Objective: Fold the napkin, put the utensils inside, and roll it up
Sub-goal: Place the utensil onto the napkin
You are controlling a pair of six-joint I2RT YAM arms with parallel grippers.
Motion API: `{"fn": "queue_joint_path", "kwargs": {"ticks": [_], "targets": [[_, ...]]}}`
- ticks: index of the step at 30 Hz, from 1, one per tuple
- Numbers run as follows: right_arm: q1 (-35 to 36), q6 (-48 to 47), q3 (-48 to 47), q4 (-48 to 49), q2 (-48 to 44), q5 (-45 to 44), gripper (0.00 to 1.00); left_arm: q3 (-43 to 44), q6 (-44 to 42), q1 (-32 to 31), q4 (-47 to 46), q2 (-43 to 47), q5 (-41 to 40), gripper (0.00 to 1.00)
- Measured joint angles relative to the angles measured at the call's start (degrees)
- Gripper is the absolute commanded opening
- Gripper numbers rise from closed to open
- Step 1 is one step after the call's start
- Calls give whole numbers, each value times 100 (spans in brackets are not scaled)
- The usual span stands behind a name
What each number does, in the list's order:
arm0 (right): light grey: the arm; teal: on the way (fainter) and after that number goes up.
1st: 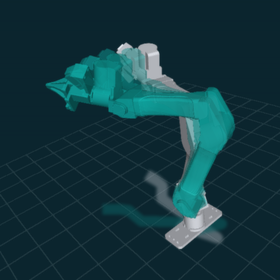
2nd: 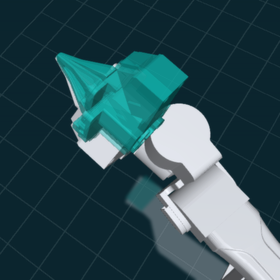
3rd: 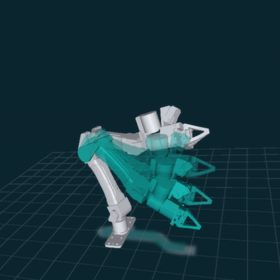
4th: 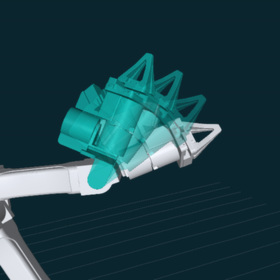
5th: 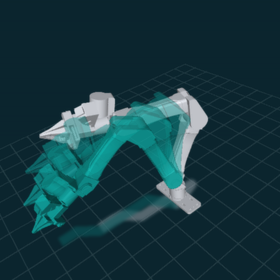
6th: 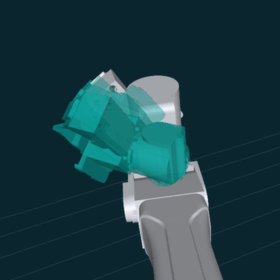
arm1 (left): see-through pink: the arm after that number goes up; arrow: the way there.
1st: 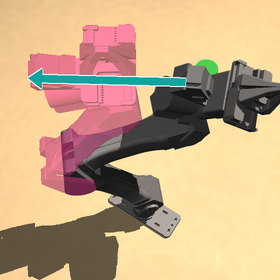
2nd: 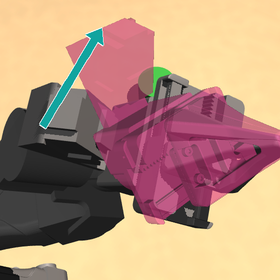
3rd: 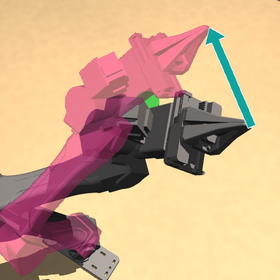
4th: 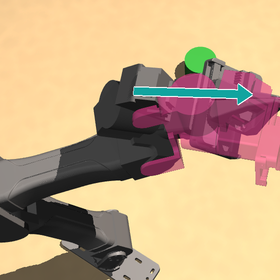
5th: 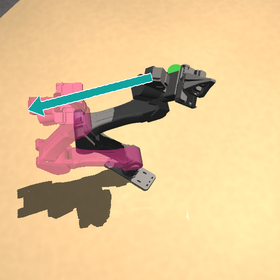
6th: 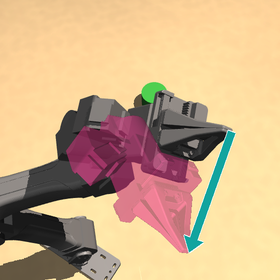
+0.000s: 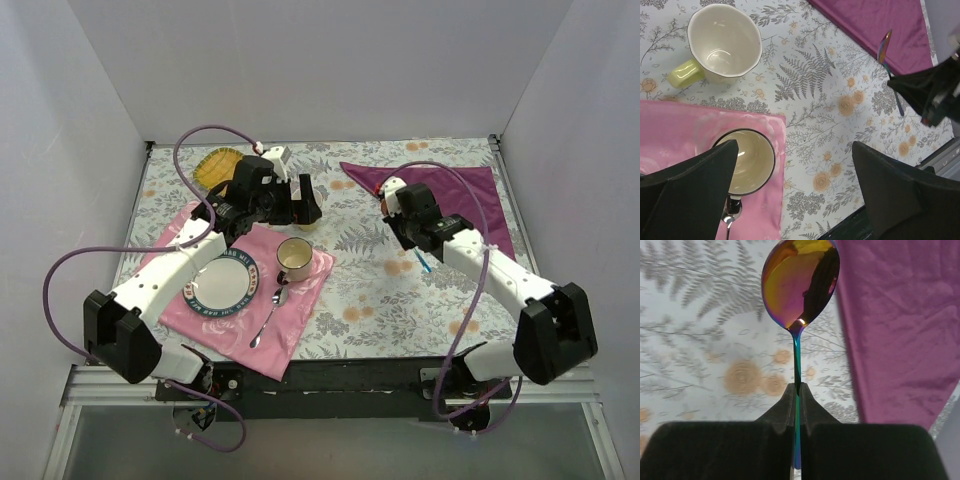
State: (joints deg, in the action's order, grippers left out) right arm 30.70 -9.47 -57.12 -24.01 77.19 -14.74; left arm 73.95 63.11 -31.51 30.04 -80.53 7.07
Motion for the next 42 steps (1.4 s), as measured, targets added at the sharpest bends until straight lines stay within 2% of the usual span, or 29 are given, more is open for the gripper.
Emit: {"fn": "queue_joint_path", "kwargs": {"ticks": [6,11,24,31,42], "targets": [[-1097,-1412,-363,175,1320,136,1,-428,101,0,-76,341,109,97],[-1646,-2162,-1228,-42,2406,289,1,-546,216,0,-192,332,350,96],[-2175,-2990,-3541,-1163,3915,1499,1,-549,227,0,-295,98,481,96],[-2210,-2999,-3729,-1775,4190,1624,1,-551,232,0,-354,68,557,96],[-2288,-2979,-3729,-2081,4192,1600,1,-667,258,0,-498,72,603,96]]}}
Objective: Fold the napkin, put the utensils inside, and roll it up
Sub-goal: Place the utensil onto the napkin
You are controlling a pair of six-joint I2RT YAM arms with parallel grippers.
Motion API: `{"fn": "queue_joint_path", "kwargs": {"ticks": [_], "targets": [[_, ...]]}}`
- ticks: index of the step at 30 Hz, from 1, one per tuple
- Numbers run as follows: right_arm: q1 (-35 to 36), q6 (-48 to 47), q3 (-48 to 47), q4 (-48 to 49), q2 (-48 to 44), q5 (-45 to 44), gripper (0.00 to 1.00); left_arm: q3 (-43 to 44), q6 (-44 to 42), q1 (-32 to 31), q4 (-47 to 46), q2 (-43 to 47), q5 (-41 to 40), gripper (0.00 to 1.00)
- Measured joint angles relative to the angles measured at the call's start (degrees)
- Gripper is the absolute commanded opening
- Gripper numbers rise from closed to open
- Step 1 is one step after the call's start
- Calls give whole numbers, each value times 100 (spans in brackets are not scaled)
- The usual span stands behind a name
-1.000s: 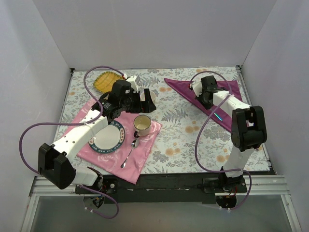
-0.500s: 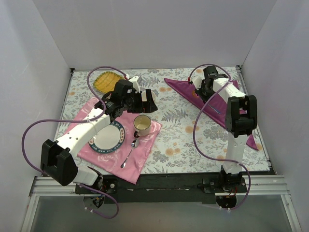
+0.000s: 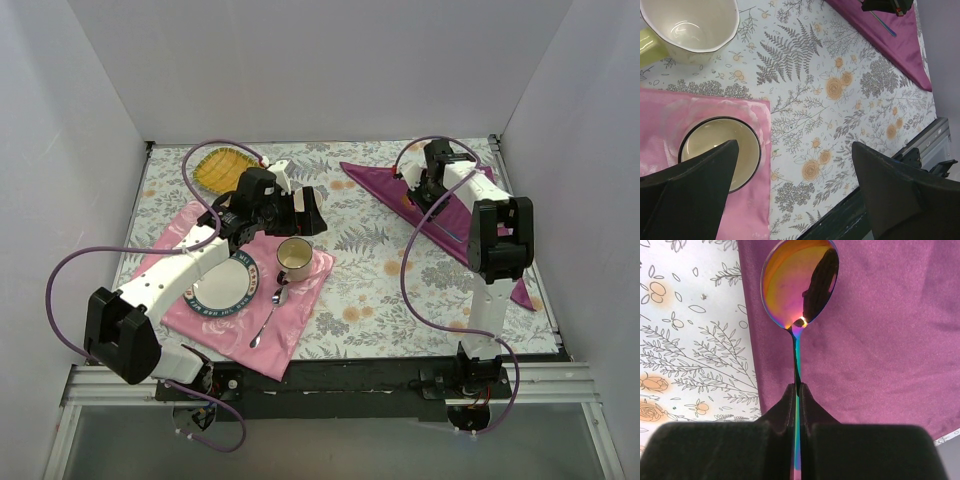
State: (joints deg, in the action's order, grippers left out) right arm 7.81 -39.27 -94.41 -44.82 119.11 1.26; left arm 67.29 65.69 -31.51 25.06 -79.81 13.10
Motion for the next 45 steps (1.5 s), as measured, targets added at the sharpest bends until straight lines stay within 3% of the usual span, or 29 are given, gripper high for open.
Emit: {"fn": "queue_joint_path", "kwargs": {"ticks": [40,45], "targets": [[-144,181,-13,-26,323,114,1,-122,-26,0,20,7,90,96],[-144,199,-37,-26,330,114,6,-122,-28,0,20,7,90,96]]}}
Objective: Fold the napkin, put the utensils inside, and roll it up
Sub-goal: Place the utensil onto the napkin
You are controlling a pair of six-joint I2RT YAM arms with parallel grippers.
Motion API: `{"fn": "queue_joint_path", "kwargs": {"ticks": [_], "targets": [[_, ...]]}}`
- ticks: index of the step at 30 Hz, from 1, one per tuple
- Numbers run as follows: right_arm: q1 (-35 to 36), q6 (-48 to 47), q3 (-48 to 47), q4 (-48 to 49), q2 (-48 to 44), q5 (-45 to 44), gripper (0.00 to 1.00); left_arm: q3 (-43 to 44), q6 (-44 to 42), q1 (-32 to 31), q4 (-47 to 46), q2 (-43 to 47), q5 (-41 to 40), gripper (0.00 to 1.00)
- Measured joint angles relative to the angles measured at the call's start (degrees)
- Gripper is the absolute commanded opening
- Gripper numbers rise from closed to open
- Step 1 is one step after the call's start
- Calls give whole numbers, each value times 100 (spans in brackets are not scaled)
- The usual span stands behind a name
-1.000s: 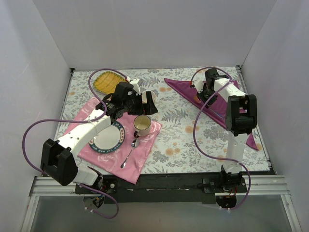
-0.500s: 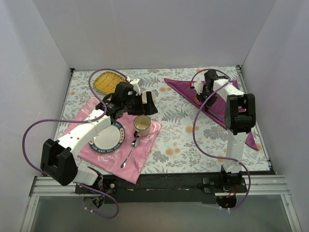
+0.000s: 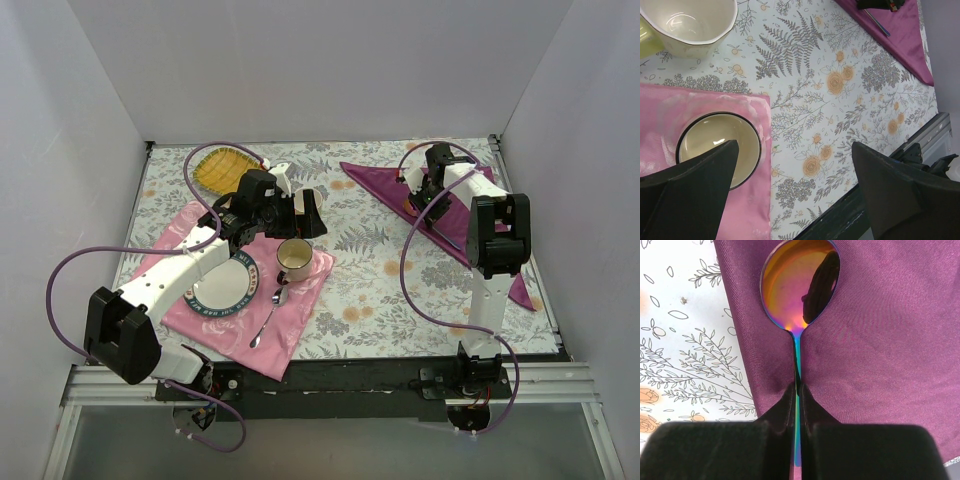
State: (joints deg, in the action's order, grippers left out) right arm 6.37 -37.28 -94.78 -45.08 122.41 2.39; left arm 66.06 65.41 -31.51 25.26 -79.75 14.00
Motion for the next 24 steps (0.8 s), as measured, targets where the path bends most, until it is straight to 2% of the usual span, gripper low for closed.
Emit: {"fn": "queue_joint_path", "kwargs": {"ticks": [3,6,10,18,24], "targets": [[0,4,0,0,0,7,12,0,0,0,0,0,2,96],[2,35,0,0,0,35,24,0,2,0,0,0,4,96],[0,98,-4,-2,0,39,30,0,2,0,0,0,13,96],[2,542,-92,-4,-17,-85,32,2,50,0,0,0,79,97],[61,1661,175,199,-761,-192,31,258,282,0,63,0,201,97]]}}
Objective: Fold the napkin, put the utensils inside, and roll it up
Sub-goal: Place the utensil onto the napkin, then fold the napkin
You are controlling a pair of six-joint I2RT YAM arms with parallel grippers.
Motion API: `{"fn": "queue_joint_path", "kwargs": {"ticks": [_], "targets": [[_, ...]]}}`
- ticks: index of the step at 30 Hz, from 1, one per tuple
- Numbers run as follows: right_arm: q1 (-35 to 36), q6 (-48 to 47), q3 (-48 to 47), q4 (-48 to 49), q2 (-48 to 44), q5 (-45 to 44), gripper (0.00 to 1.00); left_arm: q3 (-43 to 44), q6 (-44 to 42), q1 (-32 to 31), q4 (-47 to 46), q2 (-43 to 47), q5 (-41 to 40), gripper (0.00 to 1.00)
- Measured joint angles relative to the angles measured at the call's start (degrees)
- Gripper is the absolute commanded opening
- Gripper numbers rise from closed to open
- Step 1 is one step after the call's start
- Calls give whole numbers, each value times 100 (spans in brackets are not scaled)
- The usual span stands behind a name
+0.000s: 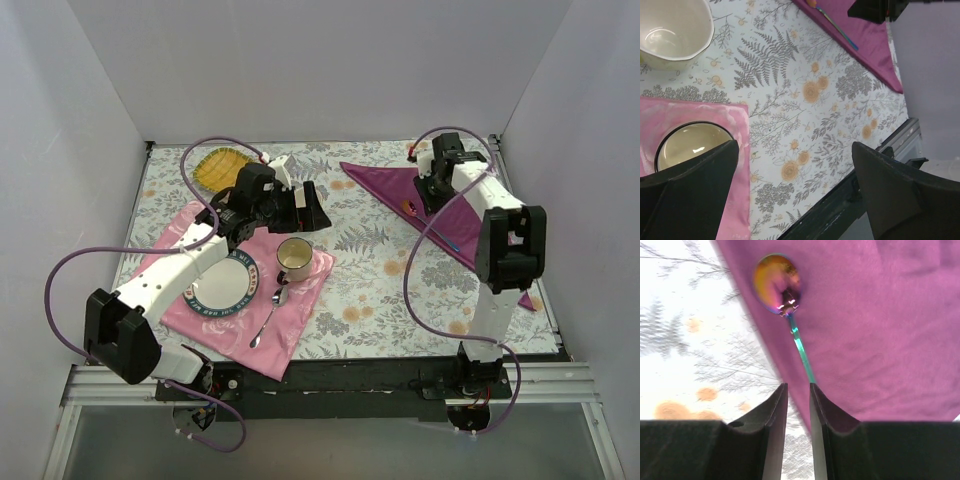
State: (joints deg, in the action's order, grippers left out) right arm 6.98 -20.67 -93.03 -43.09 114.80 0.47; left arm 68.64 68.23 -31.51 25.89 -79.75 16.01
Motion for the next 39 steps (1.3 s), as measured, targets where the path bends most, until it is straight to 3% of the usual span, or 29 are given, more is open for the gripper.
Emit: {"fn": "queue_joint_path", "kwargs": {"ticks": [8,14,25,29,33,39], "targets": [[468,1547,1895,824,-2457,741,24,887,654,0,-260,-549,225,92],[496,2411,3126,1023,-3099,1346,40,1926,1222,-83,-564,-1888,122,87],[520,3106,3705,1552,-4546,1311,42,3740,1886,-278,-1558,-4297,-966,67],[520,3407,3764,1762,-4623,1128,45,4745,1958,-304,-1753,-5381,-1392,57],[522,3425,3764,1987,-4367,726,49,4968,1808,-350,-1818,-5855,-1958,59],[664,3176,3423,2806,-3202,76,50,4878,1102,-415,-1932,-5746,-2522,65]]}}
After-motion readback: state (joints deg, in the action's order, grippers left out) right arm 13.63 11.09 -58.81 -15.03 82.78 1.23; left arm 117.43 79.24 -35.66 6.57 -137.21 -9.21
